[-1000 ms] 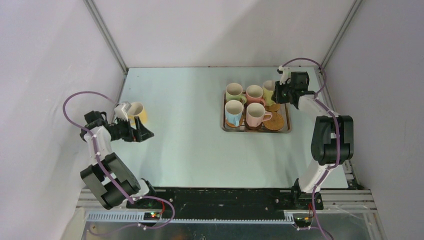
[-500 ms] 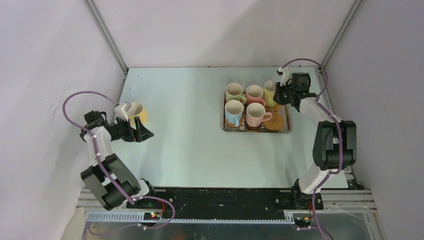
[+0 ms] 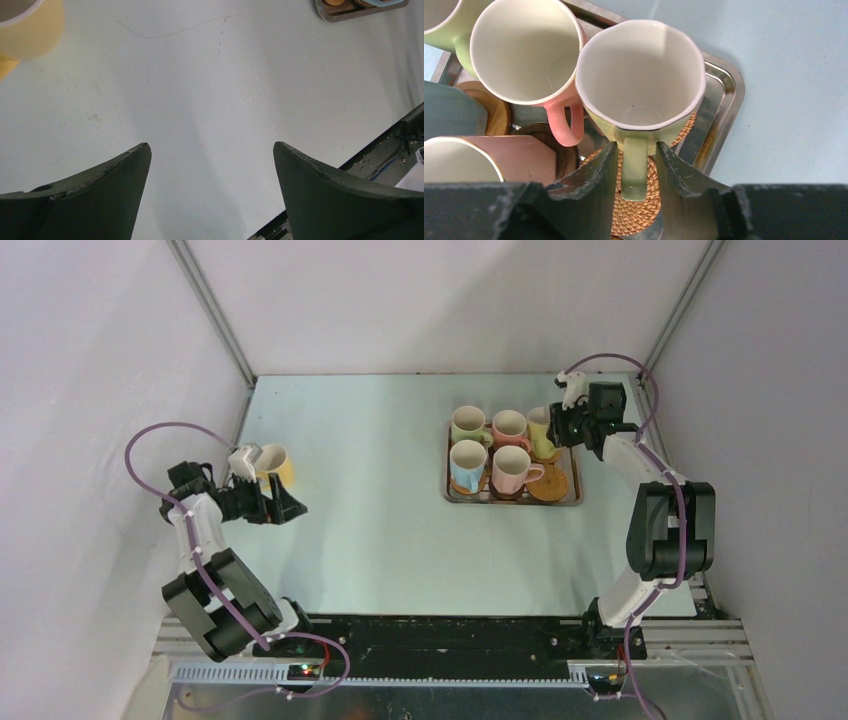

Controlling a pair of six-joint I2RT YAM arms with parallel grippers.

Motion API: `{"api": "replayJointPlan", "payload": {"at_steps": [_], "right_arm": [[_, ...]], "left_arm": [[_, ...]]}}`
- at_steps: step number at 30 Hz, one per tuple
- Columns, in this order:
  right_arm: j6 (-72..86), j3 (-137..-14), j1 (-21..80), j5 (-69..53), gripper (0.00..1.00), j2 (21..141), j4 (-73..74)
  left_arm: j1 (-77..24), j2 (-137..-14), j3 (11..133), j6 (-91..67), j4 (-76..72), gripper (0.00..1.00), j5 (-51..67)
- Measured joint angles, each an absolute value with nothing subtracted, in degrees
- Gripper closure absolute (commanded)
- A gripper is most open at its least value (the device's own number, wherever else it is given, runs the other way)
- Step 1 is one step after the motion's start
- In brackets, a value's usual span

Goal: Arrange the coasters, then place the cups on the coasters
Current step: Place the cup on the coaster.

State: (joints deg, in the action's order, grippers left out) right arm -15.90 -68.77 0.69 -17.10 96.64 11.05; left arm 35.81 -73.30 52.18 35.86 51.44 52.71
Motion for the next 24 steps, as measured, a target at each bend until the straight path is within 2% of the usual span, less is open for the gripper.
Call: {"api": "replayJointPlan", "payload": {"at_steps": [6, 18, 20, 24], "right_arm": [[-16.9, -70.9, -2.0, -20.3, 0.30, 96.6, 14.0], [-22.3, -72.5, -1.3, -21.7, 0.20, 95.2, 24.7], [-22.8, -72.5, -1.0, -21.9, 0.16, 94.0, 26.0], [-23.0, -72.5, -1.0, -21.9, 0.03, 90.3, 26.3]], "left_arm": [[35.8, -73.0, 52.2, 35.9, 51.5, 0.00, 52.7], [35.8, -72.9, 52.2, 35.9, 51.5, 0.00, 52.7], [35.8, -72.9, 52.2, 35.9, 51.5, 0.00, 52.8], [35.8, -72.9, 52.2, 35.8, 51.5, 0.00, 52.7]]}}
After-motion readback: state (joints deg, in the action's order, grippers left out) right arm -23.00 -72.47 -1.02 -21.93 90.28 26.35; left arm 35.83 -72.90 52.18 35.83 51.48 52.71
